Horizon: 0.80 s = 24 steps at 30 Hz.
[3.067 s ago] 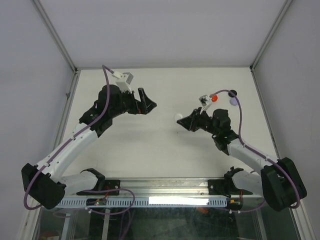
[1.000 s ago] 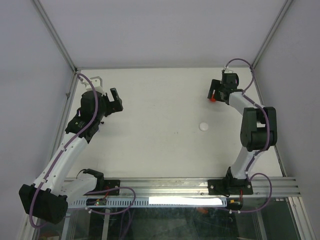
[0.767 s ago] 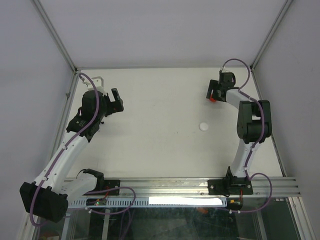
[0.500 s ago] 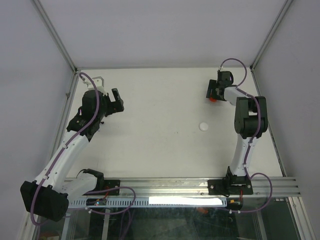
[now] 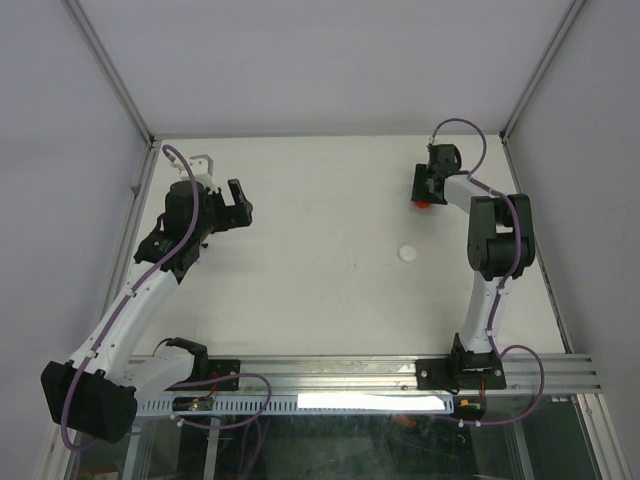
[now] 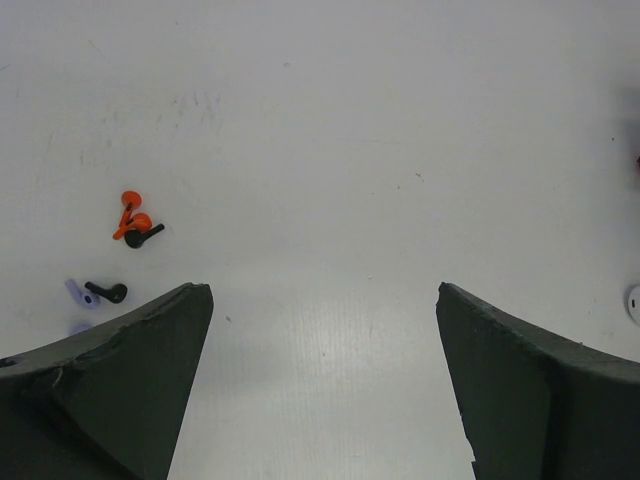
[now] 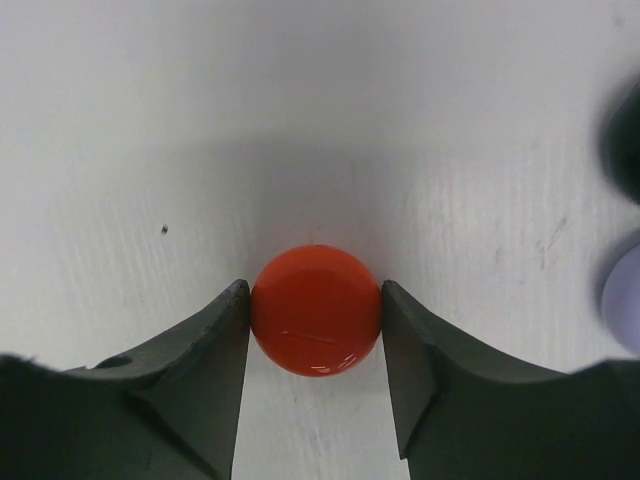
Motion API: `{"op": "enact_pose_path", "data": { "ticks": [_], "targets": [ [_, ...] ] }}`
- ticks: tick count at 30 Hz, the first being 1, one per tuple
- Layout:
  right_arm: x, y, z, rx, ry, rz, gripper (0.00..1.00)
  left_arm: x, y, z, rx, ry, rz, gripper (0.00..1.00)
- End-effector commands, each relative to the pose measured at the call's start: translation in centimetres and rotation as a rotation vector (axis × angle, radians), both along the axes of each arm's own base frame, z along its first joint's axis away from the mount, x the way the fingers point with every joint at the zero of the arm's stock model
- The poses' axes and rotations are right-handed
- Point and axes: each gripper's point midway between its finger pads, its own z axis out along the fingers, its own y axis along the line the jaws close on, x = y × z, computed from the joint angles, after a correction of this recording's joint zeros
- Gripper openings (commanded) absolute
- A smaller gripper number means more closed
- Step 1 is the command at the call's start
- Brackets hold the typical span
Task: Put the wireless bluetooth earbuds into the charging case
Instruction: Pick up the charging case at the center of the board.
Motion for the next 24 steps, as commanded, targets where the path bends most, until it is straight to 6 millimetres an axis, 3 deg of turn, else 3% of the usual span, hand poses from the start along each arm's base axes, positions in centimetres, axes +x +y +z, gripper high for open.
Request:
{"op": "enact_pose_path", "data": {
  "ticks": [1, 6, 11, 18, 24],
  "targets": [
    [-1.7, 3.1, 3.9, 0.004, -0.057, 0.115, 0.44, 0.3, -1.1, 1.2, -0.038, -0.050, -0.066, 0.99],
    [-4.1, 6.8, 5.9, 0.019, -0.083, 0.264, 0.43, -0.3, -2.7, 0.8, -0.072, -0.033, -0.158, 0.99],
    [-7.1, 11.8, 8.7, 0.034, -0.137, 0.465, 0.43, -1.1, -5.2, 0.8, -0.138, -0.006, -0.291, 0.99],
    [-12.4, 19.1, 12.9, 0.027, -0.256, 0.851, 0.43, -3.1, -8.6, 0.5, -0.266, 0.076, -0.464, 0.99],
    [-17.0, 23.3, 16.7, 0.018, -0.373, 1.150, 0.43, -4.4, -10.5, 0.3, -0.384, 0.160, -0.538, 0.99]
  ]
}}
